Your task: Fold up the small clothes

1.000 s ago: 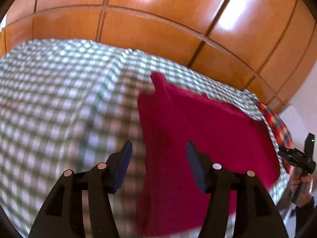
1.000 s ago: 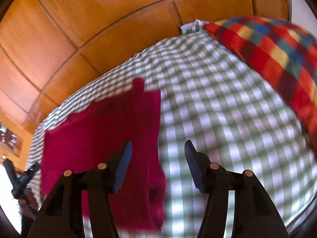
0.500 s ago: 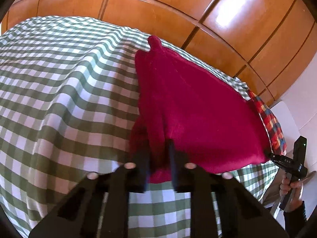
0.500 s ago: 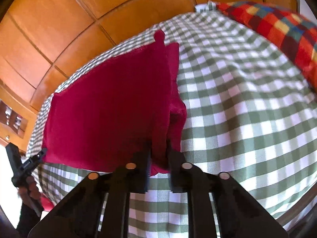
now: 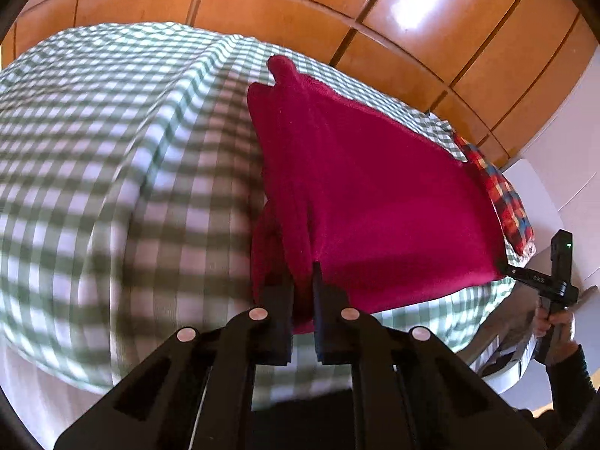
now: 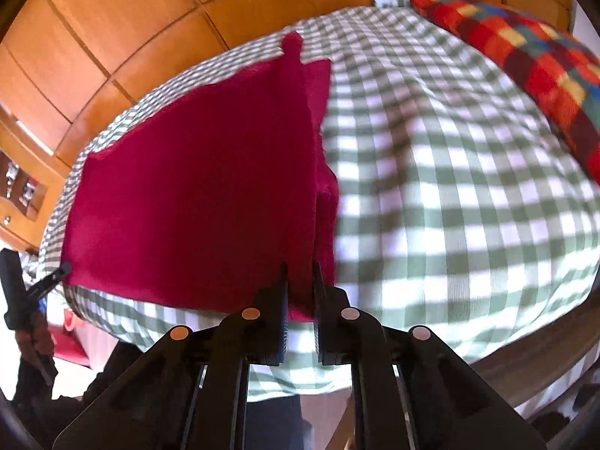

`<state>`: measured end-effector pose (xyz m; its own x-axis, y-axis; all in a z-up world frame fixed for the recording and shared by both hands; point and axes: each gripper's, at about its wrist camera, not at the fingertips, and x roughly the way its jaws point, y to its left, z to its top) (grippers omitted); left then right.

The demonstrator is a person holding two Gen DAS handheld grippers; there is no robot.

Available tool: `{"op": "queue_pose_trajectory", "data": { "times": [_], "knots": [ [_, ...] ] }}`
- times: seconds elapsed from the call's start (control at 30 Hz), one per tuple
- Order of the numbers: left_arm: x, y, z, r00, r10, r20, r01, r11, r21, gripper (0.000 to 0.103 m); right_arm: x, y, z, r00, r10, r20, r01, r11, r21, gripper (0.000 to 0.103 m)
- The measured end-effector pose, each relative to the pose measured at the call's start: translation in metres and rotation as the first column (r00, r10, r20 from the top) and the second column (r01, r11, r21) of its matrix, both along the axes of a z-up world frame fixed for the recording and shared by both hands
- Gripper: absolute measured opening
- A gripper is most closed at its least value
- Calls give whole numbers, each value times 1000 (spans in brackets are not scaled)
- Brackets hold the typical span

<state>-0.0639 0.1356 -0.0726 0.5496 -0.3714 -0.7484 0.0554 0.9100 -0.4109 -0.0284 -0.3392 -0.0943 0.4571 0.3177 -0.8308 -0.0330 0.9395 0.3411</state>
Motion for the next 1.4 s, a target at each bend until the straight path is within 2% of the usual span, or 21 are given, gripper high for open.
{"op": "queue_pose_trajectory", "data": {
  "times": [0.03,0.07,0.1,0.13,0.17,0.23,0.43,0.5,0.6,0.8,0.83,0.87,0.9,0.93,0.97,1.1,1.2,1.3,1.4],
  "knots": [
    [-2,-2,1,1000,-2,1,2,1000,5,9,0,0,1,1000,-1,-3,1,1000,2,10],
    [-3,-2,3,1000,4,8,-4,1000,25,18,3,0,2,1000,1,-9,-1,1000,4,10],
    [-3,-2,6,1000,17,17,-18,999,41,20,4,1,4,1000,5,-10,-5,1000,-2,10],
    [-1,2,10,999,31,27,-32,999,31,22,7,1,8,1000,2,-5,-2,1000,-23,18],
    [2,6,14,998,44,38,-45,999,14,27,8,-1,12,1000,-11,5,11,999,-45,38],
    [10,14,22,995,80,66,-81,997,7,36,12,-4,23,997,-57,46,60,996,-60,60],
    [58,17,34,988,103,115,-108,993,43,36,36,13,53,988,-48,148,64,992,-105,60],
    [75,16,33,988,105,112,-110,993,41,37,51,25,58,985,-31,169,58,986,-159,60],
    [104,15,31,988,119,97,-121,993,14,39,83,30,59,984,-38,176,74,976,-206,60],
    [149,7,16,992,117,51,-118,993,15,37,154,17,46,983,-128,133,152,971,-185,60],
    [155,5,12,992,121,37,-121,992,19,34,162,16,42,984,-135,120,155,972,-175,60],
    [160,4,9,992,121,28,-121,992,19,24,170,16,38,984,-141,107,157,973,-168,60],
    [161,4,7,993,117,25,-118,993,19,20,178,17,34,987,-138,88,151,976,-159,53],
    [162,3,8,992,122,33,-123,992,26,10,184,20,31,990,-120,69,129,980,-149,32],
    [160,3,10,990,129,50,-130,991,28,8,185,23,31,992,-106,64,115,983,-145,9],
    [149,1,30,976,157,150,-164,986,36,8,179,37,56,979,-79,185,111,979,-172,7],
    [152,-1,36,969,174,175,-190,978,81,8,188,37,59,973,-101,208,141,972,-187,7],
    [168,-6,23,973,189,130,-205,970,131,8,203,38,39,980,-114,165,150,963,-224,7],
    [183,-12,-3,977,205,51,-211,959,190,9,211,41,7,987,-125,99,147,955,-256,7]
  ]
}}
